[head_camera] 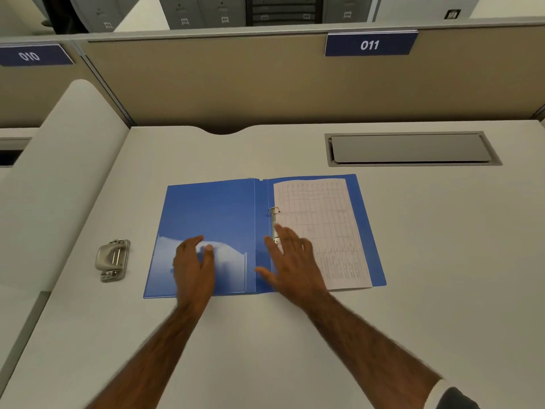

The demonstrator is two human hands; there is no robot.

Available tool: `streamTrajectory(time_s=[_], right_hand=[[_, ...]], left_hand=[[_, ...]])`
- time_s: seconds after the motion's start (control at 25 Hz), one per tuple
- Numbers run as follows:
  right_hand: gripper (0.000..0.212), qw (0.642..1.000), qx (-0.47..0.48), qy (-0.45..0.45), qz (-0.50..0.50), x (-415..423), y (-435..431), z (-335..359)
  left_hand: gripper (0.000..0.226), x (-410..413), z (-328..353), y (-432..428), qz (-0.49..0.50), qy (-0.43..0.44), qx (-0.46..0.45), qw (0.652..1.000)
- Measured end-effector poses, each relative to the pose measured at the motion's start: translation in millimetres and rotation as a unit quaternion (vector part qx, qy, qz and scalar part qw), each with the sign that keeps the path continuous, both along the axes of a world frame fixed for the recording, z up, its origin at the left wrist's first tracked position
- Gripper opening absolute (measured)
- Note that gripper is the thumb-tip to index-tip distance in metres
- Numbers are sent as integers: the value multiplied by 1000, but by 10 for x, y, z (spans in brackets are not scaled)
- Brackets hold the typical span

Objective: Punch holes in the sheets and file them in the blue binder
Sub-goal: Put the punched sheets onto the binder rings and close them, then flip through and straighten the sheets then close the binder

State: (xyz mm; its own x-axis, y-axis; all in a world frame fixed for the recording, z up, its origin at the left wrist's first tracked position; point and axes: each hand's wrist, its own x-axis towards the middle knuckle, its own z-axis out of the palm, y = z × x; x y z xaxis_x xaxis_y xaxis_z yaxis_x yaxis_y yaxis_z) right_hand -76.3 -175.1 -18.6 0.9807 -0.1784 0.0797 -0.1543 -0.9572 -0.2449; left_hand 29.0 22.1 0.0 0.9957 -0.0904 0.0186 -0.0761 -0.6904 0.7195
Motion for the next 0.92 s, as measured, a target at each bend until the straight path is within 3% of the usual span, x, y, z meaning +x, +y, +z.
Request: streamTrajectory(time_s=[0.24,0.48,0.56,0.64,0.72,0.8,0.92], right_hand=[[75,994,-8,78,77,10,169,6],[65,992,27,100,79,16,121,89],[54,994,56,63,65,-19,121,65],[41,998,68,-7,7,-75,85,12],[37,992,51,-64,-92,-156,19,-24],[41,980,37,-87,-177,-306,-69,-97],[55,956,8,-36,-290,-603,-225,-235]], left_hand=[[50,-127,54,672,231,131,-19,964],[60,-13,148,733,234,224,9,946],[58,5,190,703,220,197,56,954],[50,-88,264,498,140,98,71,983],[45,-287,337,107,-27,11,59,998],[46,-491,370,-384,-221,-24,109,969],[47,-732,252,-1030,-426,-47,187,884]])
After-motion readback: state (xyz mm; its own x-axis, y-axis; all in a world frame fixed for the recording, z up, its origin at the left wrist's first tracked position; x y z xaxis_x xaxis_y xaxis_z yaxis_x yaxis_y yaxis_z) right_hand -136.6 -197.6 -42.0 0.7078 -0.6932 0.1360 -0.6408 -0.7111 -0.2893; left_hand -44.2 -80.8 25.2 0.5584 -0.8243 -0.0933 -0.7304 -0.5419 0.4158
